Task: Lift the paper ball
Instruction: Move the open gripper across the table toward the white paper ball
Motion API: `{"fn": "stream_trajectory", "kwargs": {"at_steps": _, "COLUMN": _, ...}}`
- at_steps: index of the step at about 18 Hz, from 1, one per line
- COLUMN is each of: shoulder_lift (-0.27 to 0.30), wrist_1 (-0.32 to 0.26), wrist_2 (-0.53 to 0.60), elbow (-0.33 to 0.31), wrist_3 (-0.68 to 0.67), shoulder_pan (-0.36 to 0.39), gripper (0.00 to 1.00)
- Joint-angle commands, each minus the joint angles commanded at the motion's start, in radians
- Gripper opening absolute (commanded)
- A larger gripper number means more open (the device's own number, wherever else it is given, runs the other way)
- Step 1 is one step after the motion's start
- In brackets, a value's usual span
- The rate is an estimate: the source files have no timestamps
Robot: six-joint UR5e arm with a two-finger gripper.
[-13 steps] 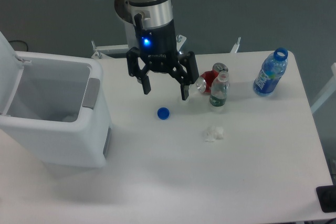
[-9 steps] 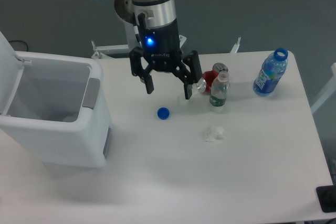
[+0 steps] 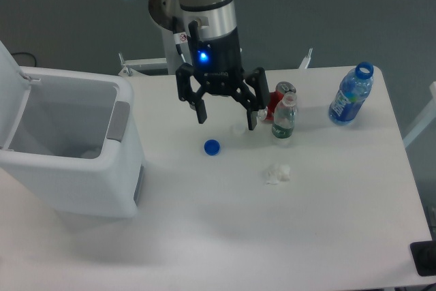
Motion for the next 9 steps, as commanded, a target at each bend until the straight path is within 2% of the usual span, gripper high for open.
{"fn": "stream_trajectory", "kwargs": {"at_steps": 6, "shoulder_lift": -0.012, "wrist_1": -0.003, "wrist_2": 0.011, "elbow": -0.106, "wrist_3": 0.002, "shoulder_pan": 0.047, "gripper": 1.00}}
{"fn": "stream_trajectory", "kwargs": {"at_steps": 9, "shoulder_lift": -0.061, "wrist_1": -0.005, "wrist_2": 0.034, "elbow": -0.121, "wrist_3": 0.000, "shoulder_pan": 0.061, "gripper": 1.00}}
